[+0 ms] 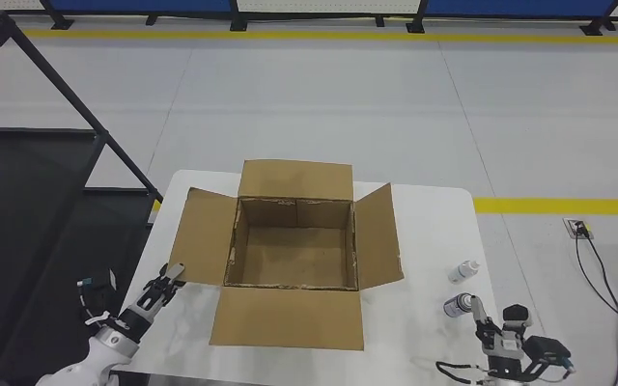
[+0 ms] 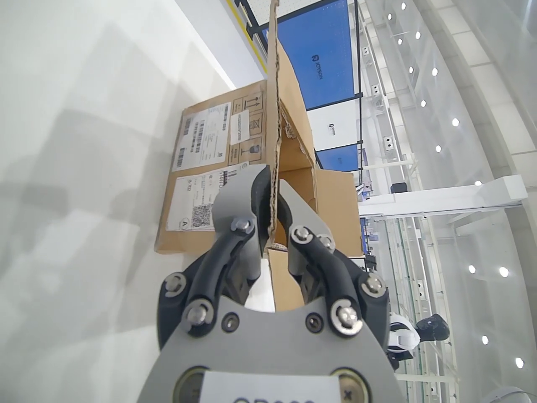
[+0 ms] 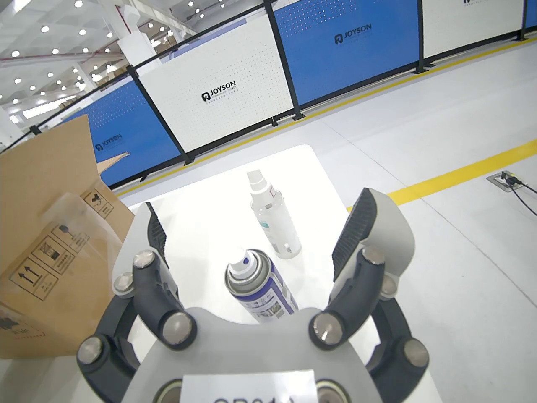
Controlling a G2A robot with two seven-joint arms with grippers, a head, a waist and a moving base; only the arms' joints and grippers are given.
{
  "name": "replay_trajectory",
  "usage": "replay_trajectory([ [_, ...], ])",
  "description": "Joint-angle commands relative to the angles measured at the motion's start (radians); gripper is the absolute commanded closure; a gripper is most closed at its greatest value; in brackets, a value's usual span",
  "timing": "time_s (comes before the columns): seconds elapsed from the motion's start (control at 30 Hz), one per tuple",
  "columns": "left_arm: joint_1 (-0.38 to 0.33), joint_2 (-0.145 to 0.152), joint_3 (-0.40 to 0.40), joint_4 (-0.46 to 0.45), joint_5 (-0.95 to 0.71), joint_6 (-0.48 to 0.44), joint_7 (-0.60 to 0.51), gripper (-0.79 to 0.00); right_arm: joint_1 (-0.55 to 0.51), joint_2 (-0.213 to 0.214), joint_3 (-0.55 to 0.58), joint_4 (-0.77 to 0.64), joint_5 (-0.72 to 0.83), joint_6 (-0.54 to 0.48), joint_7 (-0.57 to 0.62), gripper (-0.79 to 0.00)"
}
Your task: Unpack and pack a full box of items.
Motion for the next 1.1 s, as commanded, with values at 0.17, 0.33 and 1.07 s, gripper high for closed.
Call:
replay_trajectory([
  [0.17, 0.015, -0.001, -0.029, -0.001, -0.016, -0.018, 0.010, 0.000, -0.006, 0.009, -0.011, -0.006, -0.137, 0.002, 0.022, -0.785],
  [0.33, 0.017, 0.000, -0.045, 0.011, -0.023, -0.029, -0.009, 0.000, 0.001, 0.013, -0.023, -0.024, -0.203, 0.031, 0.082, -0.785],
  [1.07, -0.035, 0.010, -0.078, 0.071, -0.018, -0.052, -0.091, -0.785, 0.011, 0.028, -0.017, -0.055, -0.330, 0.126, 0.303, -0.785],
])
